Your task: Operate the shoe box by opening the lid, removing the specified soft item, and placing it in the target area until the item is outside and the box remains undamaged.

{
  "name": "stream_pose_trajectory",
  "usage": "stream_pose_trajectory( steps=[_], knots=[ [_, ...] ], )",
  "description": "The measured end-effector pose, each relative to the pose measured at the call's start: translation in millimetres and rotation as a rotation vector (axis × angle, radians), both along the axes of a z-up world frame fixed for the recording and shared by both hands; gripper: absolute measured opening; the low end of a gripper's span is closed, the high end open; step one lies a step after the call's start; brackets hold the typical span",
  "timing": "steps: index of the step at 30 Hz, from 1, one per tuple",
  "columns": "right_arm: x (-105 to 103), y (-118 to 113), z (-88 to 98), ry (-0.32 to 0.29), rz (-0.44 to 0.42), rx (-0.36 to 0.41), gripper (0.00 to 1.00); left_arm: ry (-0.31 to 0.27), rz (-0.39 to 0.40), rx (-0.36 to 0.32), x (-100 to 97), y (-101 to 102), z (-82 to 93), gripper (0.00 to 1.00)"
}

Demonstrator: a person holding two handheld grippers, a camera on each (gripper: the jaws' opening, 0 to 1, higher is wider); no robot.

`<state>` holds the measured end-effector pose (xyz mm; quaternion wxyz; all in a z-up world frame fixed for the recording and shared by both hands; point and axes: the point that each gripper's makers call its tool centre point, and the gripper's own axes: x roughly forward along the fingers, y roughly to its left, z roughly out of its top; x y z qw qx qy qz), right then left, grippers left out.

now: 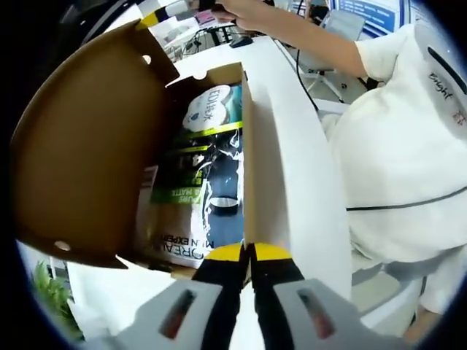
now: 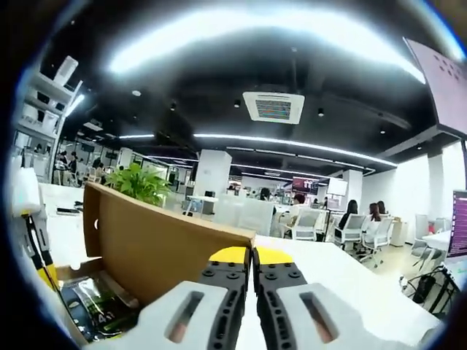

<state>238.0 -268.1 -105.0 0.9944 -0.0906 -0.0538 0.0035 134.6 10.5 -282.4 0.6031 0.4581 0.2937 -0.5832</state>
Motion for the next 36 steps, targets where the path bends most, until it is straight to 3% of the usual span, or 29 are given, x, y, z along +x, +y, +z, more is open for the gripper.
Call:
stream_pose_trajectory(
  steps=[13,18,23,26,29,33,36],
  knots=[
    [7,-2,0.6,-0.012,-0.024,-0.016,0.0,-0.003,-0.002,-0.043,0.3,-1,-0.3,0.03],
    [11,-3,1.6,0.017,-0.012,-0.015,0.0,-0.01,-0.003,-0.026,0.6,-1,-0.5,0.03],
    [13,-1,-0.1,0.005,-0.028,-0.034,0.0,-0.01,0.007,-0.029,0.4,-1,-0.7,0.03],
    [14,-1,0.0,-0.004,-0.033,-0.043,0.0,-0.057,-0.011,-0.014,-0.5,-1,-1.2,0.03],
    [19,-4,0.9,-0.002,-0.021,-0.03,0.0,-0.042,0.005,-0.017,0.6,-1,-1.0,0.03],
    [23,-2,0.2,0.0,-0.035,-0.073,0.0,-0.04,0.006,-0.019,0.6,-1,-1.1,0.03],
    [27,-4,0.4,0.004,-0.022,-0.045,0.0,-0.044,0.012,-0.026,0.3,-1,-1.4,0.03]
  ],
)
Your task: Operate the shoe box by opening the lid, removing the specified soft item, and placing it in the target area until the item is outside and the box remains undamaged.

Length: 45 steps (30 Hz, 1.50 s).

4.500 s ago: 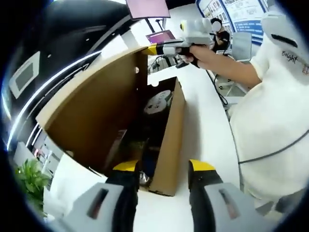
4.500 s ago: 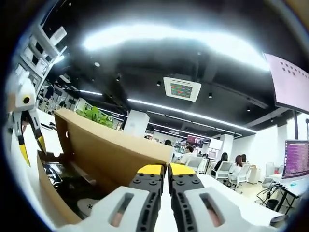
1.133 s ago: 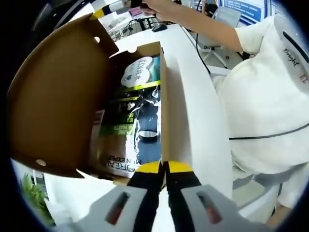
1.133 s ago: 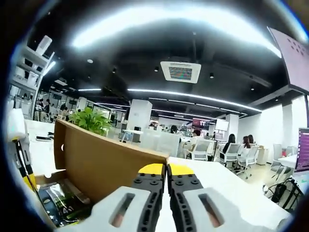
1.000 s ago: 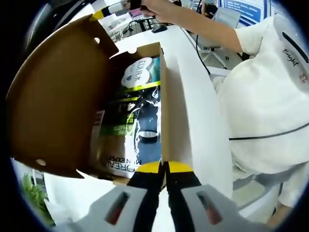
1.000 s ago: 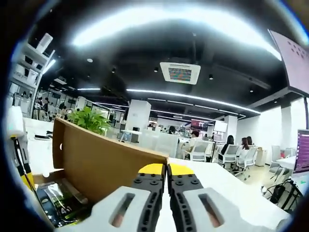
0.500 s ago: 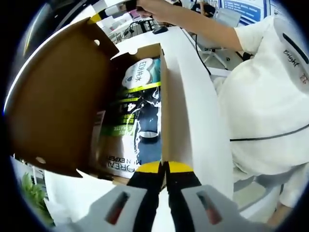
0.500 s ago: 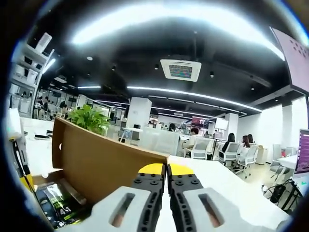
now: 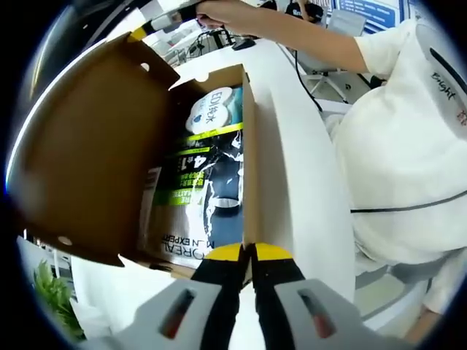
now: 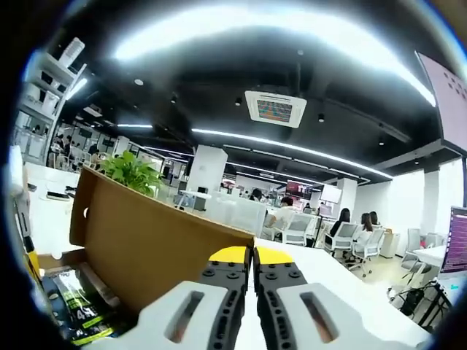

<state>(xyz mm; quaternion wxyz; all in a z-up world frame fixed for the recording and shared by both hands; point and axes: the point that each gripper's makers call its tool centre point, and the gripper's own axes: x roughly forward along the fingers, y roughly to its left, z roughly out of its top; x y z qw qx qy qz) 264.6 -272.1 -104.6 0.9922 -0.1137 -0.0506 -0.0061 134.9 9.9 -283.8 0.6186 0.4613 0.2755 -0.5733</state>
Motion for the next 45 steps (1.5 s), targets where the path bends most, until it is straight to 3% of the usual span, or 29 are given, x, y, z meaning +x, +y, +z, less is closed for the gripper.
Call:
stream_pose_trajectory(
  steps=[3,10,16,22,26,36,38,41,45],
  knots=[
    [4,-1,-0.8,0.017,0.028,0.076,0.0,-0.011,-0.001,-0.002,0.1,0,-0.1,0.04],
    [15,-2,-2.1,0.004,0.004,-0.058,0.0,-0.025,0.002,-0.002,-0.4,-3,-4.1,0.04],
    [19,-2,-2.0,0.029,0.024,0.0,0.0,-0.003,0.001,0.014,0.4,-3,-4.3,0.04],
    [33,-4,-5.2,0.058,0.017,-0.013,0.0,-0.016,0.006,0.019,-0.8,-3,-4.9,0.04],
    [42,-5,-9.4,0.109,0.047,0.075,0.0,-0.028,0.009,0.022,0.4,-3,-4.5,0.04],
    [54,-6,-14.5,0.184,0.08,0.036,0.0,-0.027,0.014,0.037,0.7,-4,-5.0,0.04],
    [58,-8,-16.1,0.175,0.099,-0.028,0.0,-0.031,0.016,0.034,0.5,-4,-4.9,0.04],
    [56,-6,-16.8,0.196,0.083,0.013,0.0,-0.032,0.017,0.019,0.4,-4,-4.7,0.04],
    [61,-6,-19.1,0.207,0.076,0.01,0.0,-0.04,0.012,0.025,0.5,-4,-4.7,0.05]
  ],
)
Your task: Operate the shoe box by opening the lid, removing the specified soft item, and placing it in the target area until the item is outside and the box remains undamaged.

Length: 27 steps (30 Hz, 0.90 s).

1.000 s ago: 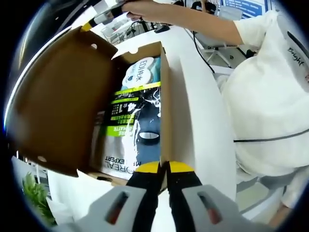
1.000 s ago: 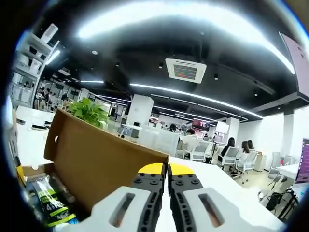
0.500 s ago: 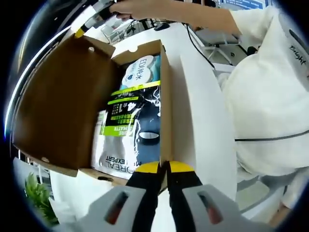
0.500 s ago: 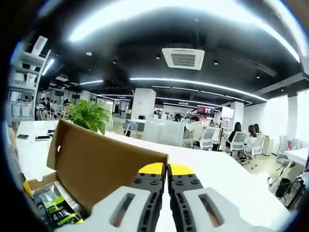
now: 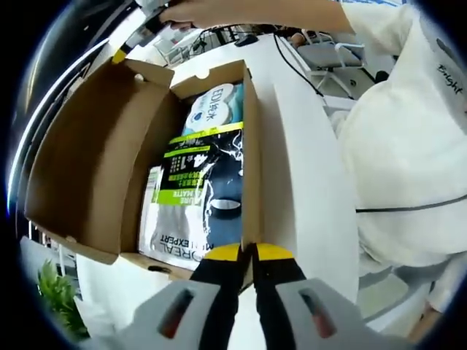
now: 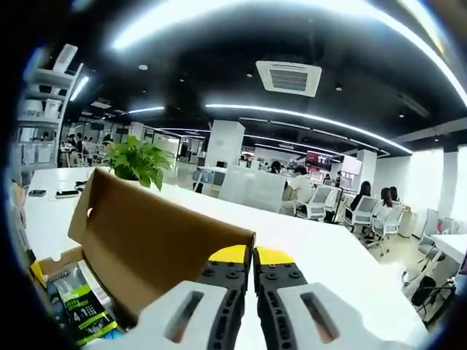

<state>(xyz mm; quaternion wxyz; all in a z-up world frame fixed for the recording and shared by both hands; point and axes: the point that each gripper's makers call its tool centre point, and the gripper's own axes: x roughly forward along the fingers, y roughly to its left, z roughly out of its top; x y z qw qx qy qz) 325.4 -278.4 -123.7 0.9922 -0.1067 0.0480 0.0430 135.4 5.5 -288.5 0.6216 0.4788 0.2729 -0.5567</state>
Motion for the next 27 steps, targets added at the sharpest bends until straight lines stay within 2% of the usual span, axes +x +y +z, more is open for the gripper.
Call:
stream_pose_trajectory(
  steps=[5,9,14,18,23,27],
  knots=[
    [9,0,-8.1,0.071,-0.007,0.118,0.0,0.005,-0.001,-0.002,-0.2,0,0.3,0.05],
    [17,1,-16.1,0.081,-0.018,0.087,0.0,0.013,-0.002,-0.004,-1.5,-1,0.6,0.05],
    [33,-1,-22.3,0.133,-0.044,0.095,0.0,0.014,-0.006,-0.008,-4.1,-1,0.9,0.05],
    [36,-1,-27.5,0.146,-0.062,0.066,0.0,0.012,-0.008,-0.012,-6.6,-1,1.6,0.05],
    [50,-6,-31.1,0.188,-0.055,0.133,0.0,0.014,-0.011,-0.009,-5.4,-1,1.8,0.05],
    [55,-4,-37.2,0.211,-0.065,0.087,0.0,0.016,-0.01,-0.004,-4.7,-1,1.8,0.05]
  ],
)
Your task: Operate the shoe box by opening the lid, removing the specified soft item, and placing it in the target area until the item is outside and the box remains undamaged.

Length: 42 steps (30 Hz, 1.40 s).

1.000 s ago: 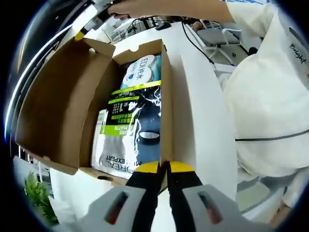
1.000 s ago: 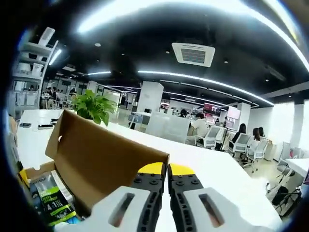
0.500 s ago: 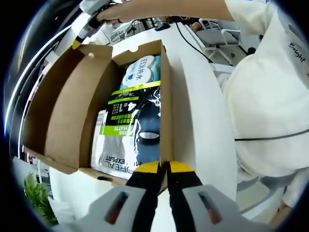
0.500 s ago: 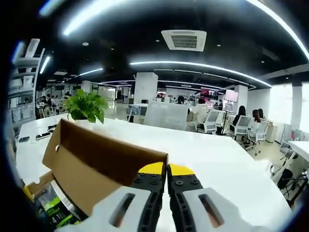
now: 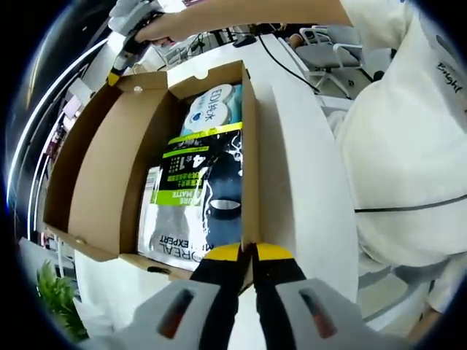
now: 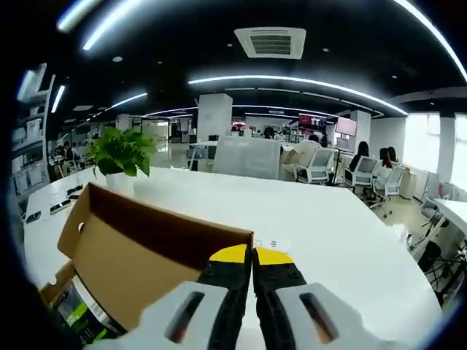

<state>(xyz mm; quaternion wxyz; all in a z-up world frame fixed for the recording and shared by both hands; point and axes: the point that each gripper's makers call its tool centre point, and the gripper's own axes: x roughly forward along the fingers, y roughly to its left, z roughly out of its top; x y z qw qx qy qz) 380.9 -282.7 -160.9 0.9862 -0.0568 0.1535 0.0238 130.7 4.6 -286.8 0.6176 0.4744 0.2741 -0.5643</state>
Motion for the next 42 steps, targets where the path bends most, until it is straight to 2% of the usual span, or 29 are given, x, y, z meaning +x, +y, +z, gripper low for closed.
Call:
stream_pose_trajectory(
  steps=[2,4,7,13,15,17,21,24,28,36,42],
  knots=[
    [-8,3,-1.5,0.05,0.006,-0.063,0.0,0.004,0.004,-0.005,-0.1,0,0.2,0.05],
    [-1,4,-0.2,0.043,0.009,-0.042,0.0,0.005,0.007,-0.009,0.0,0,0.3,0.05],
    [9,3,-8.1,0.081,0.023,-0.076,0.0,-0.005,0.003,0.002,-0.9,0,0.2,0.05],
    [13,0,-16.2,0.131,0.006,-0.032,0.0,-0.007,0.003,-0.009,-0.4,0,0.3,0.05],
    [8,1,-19.6,0.151,0.017,-0.03,0.0,-0.003,0.003,-0.01,0.6,0,0.0,0.05],
    [3,2,-20.1,0.174,0.014,0.022,0.0,-0.004,0.001,-0.006,1.2,0,-0.3,0.05],
    [0,3,-22.6,0.18,0.015,0.027,0.0,-0.007,-0.002,-0.005,2.8,0,-0.8,0.05],
    [-2,4,-24.5,0.171,0.005,-0.011,0.0,-0.008,-0.001,-0.008,3.8,0,-0.8,0.05],
    [-2,6,-28.1,0.182,0.007,-0.116,0.0,-0.009,0.0,-0.008,3.0,0,-1.1,0.05],
    [1,4,-34.6,0.191,-0.004,-0.138,0.0,-0.005,0.001,-0.008,4.7,0,-1.8,0.05],
    [7,4,-38.0,0.201,-0.023,-0.098,0.0,-0.002,0.003,-0.007,5.5,0,-2.0,0.05]
  ],
)
